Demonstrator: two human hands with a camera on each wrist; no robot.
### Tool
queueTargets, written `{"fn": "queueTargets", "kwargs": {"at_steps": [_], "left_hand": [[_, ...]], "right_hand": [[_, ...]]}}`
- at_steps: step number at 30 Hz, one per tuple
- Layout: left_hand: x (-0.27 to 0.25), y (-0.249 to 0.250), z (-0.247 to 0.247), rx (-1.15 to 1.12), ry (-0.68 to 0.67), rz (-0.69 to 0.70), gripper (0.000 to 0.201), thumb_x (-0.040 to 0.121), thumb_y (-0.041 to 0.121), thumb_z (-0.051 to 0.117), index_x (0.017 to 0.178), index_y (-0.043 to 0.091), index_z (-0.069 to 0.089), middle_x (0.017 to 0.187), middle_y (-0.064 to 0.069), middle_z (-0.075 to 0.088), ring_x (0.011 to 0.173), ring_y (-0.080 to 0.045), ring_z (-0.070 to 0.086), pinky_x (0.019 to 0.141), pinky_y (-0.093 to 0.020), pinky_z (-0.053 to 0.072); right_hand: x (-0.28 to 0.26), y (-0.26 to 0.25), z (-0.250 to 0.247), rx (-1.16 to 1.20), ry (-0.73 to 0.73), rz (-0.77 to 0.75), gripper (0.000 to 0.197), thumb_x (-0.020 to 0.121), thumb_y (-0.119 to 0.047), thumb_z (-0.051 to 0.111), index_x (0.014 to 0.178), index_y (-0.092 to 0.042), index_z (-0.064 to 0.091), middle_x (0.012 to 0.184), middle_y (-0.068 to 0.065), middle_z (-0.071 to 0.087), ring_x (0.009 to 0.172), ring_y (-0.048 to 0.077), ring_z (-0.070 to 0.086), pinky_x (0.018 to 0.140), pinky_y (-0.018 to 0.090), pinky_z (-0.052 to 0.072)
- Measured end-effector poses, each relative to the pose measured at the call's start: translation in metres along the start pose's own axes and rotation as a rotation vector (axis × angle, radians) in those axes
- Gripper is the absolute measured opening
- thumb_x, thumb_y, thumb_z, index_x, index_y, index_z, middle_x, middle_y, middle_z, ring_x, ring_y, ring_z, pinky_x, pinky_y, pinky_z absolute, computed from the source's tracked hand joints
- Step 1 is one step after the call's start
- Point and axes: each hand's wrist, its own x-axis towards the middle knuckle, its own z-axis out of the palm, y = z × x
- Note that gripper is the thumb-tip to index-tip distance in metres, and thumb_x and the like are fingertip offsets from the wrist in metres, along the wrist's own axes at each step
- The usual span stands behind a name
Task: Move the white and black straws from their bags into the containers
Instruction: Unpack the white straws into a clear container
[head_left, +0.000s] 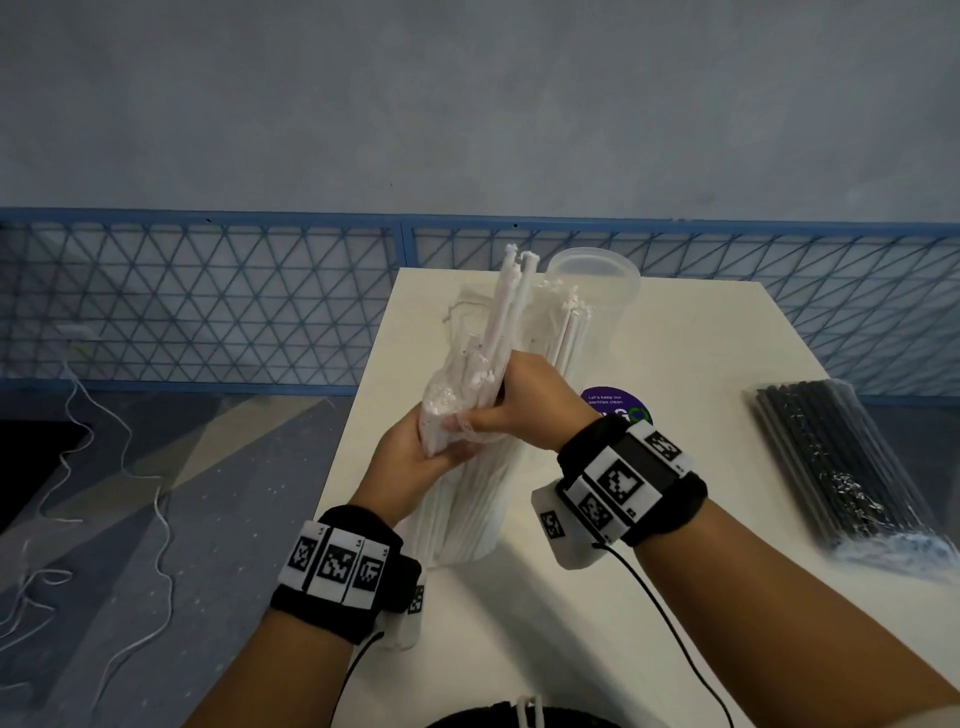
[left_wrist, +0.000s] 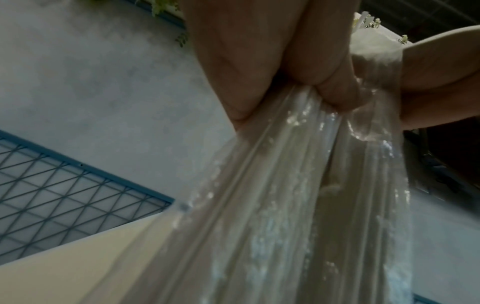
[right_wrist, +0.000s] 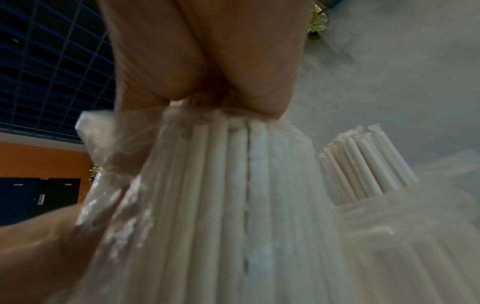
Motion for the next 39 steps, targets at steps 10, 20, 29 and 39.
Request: {"fn": "queueTargets", "kwargs": {"at_steps": [10, 20, 29, 39], "left_hand": [[0.001, -0.004, 0.002, -0.003, -0.057, -0.013, 0.055, 0.066, 0.027, 0.077, 0.116, 0.031, 0.055, 0.107, 0.017, 0.067, 0.102, 0.005, 0.062, 0.089, -0.016, 0.050], [0.004, -0.005, 0.000, -0.039, 0.035, -0.027, 0.038, 0.073, 0.035, 0.076, 0.107, 0.030, 0.059, 0.106, 0.006, 0.069, 0.098, -0.001, 0.065, 0.087, -0.020, 0.050], [0.004, -0.003, 0.000, 0.011, -0.080, -0.065, 0.045, 0.073, 0.007, 0.077, 0.109, 0.028, 0.058, 0.102, 0.009, 0.068, 0.094, 0.001, 0.066, 0.080, -0.016, 0.051], [0.006, -0.002, -0.005, -0.166, -0.056, -0.112, 0.038, 0.083, 0.007, 0.068, 0.120, 0.009, 0.058, 0.105, 0.001, 0.069, 0.093, 0.000, 0.067, 0.080, -0.012, 0.050]], "right_hand": [[0.004, 0.016, 0.002, -0.047, -0.142, -0.016, 0.030, 0.078, -0.022, 0.073, 0.102, -0.006, 0.064, 0.096, 0.006, 0.067, 0.088, 0.020, 0.060, 0.080, 0.031, 0.049], [0.003, 0.007, 0.001, 0.345, 0.124, -0.109, 0.016, 0.086, -0.010, 0.063, 0.077, -0.024, 0.060, 0.076, -0.011, 0.061, 0.072, -0.001, 0.057, 0.072, 0.015, 0.045], [0.000, 0.007, 0.000, -0.249, -0.084, 0.039, 0.014, 0.077, -0.014, 0.069, 0.075, -0.004, 0.060, 0.074, 0.009, 0.063, 0.068, 0.021, 0.057, 0.058, 0.022, 0.038], [-0.002, 0.001, 0.001, 0.212, 0.094, -0.035, 0.026, 0.085, -0.018, 0.065, 0.107, -0.005, 0.066, 0.105, 0.009, 0.069, 0.098, 0.019, 0.064, 0.088, 0.027, 0.049]]}}
